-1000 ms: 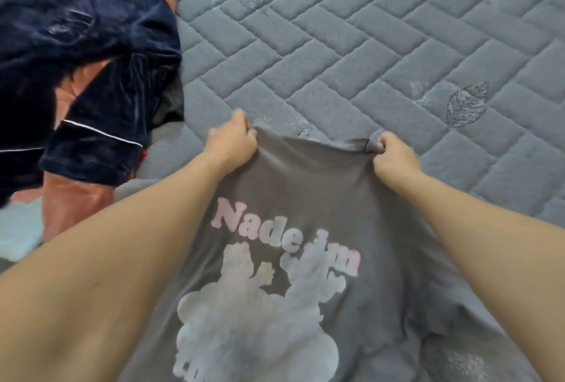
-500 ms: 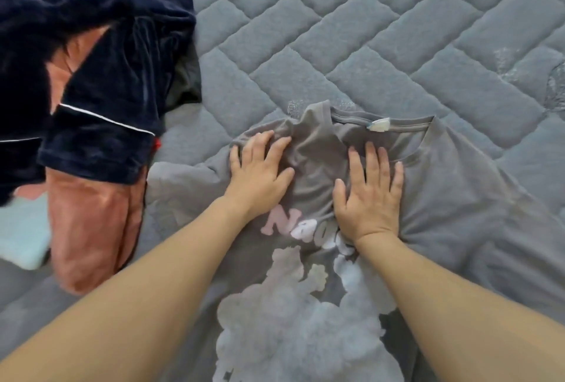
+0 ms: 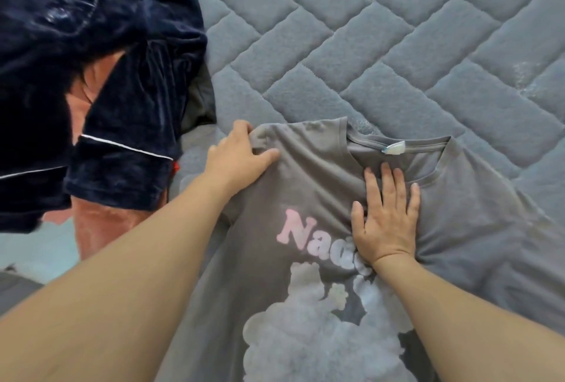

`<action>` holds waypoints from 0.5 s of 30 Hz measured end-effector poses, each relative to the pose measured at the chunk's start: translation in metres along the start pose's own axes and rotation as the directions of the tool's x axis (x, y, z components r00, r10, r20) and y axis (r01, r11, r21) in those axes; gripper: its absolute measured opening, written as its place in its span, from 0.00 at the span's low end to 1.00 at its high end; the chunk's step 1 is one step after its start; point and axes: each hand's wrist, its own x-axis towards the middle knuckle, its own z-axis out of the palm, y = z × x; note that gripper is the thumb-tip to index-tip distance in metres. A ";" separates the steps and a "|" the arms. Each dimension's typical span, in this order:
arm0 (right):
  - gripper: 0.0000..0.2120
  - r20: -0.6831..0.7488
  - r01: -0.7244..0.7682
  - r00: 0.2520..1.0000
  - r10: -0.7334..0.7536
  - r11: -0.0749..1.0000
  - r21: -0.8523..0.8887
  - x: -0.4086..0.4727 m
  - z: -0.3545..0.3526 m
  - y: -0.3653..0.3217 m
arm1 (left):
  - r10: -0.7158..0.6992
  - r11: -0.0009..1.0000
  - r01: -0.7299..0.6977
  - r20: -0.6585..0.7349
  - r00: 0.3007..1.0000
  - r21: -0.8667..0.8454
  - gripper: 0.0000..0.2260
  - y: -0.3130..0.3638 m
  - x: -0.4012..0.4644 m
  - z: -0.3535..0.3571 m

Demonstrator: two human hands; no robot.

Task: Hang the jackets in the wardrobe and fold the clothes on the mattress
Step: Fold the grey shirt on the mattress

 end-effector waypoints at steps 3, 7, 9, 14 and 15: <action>0.31 0.000 -0.007 1.000 0.007 1.000 0.003 0.000 -0.001 0.000 | -0.128 0.964 0.041 0.325 0.937 0.263 0.23 -0.024 -0.009 -0.004; 0.31 0.007 -0.008 1.000 0.008 1.000 0.013 0.000 0.000 -0.001 | 0.050 0.999 -0.044 0.401 0.915 -0.024 0.05 -0.024 -0.026 -0.032; 0.31 0.005 -0.016 1.000 0.016 1.000 0.019 -0.001 -0.001 0.001 | 0.077 0.992 -0.108 0.385 0.920 0.061 0.07 -0.023 -0.033 -0.045; 0.32 0.024 -0.013 1.000 0.012 0.999 0.035 -0.001 -0.005 -0.001 | -0.189 0.721 -0.027 0.233 0.954 0.693 0.22 -0.042 -0.032 -0.082; 0.32 0.021 -0.015 1.000 0.014 0.999 0.038 -0.001 -0.005 -0.001 | -0.210 0.651 0.018 0.157 0.965 0.759 0.21 -0.048 -0.031 -0.088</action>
